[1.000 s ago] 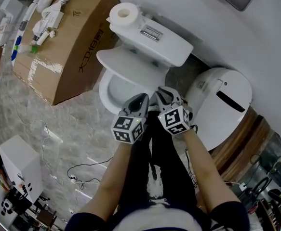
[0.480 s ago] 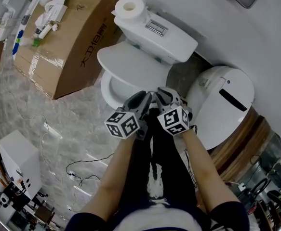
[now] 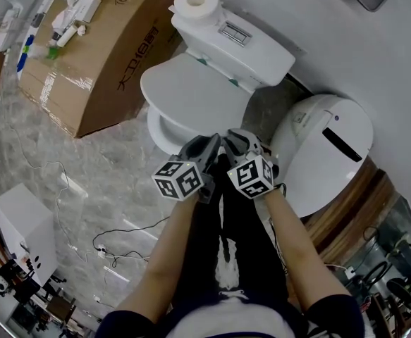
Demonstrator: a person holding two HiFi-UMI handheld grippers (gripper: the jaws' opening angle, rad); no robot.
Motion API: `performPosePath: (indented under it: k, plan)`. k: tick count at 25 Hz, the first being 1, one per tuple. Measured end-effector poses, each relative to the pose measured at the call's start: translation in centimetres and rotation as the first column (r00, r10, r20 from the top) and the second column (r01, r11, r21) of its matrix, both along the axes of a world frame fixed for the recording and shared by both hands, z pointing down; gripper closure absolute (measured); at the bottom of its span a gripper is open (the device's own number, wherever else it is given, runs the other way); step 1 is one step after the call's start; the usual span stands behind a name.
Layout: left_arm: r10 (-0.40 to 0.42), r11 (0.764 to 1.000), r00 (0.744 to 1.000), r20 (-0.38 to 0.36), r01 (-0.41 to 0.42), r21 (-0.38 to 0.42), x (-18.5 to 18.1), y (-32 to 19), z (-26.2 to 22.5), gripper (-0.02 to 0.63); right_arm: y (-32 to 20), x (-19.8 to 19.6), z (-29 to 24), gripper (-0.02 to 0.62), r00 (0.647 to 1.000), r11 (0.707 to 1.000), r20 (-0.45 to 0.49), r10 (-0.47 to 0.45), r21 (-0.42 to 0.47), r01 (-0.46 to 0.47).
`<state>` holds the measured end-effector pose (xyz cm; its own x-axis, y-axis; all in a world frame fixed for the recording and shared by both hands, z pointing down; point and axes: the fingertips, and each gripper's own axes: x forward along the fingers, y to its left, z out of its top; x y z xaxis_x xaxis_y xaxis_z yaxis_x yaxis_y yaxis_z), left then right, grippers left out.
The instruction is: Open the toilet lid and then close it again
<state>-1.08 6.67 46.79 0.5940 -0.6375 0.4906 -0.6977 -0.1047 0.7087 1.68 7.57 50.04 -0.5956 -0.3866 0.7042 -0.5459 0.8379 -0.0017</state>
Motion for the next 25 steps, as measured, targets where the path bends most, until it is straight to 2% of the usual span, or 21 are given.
performPosePath:
  k: [7, 18, 25]
  plan:
    - [0.013, 0.999, 0.994, 0.107, -0.008, -0.049, -1.3, 1.8, 1.5, 0.511, 1.9, -1.2, 1.2, 0.526, 0.998, 0.999, -0.033, -0.047, -0.015, 0.046]
    - [0.025, 0.992, 0.988, 0.154, -0.005, -0.125, -2.9, 4.1, 3.5, 0.508, 4.4, -2.5, 2.4, 0.518, 0.996, 0.993, -0.032, -0.077, -0.095, 0.074]
    - [0.001, 0.986, 0.989, 0.150, 0.024, -0.167, -3.8, 5.6, 4.7, 0.508, 5.5, -2.2, 2.3, 0.528, 0.999, 0.992, -0.013, -0.037, -0.121, 0.035]
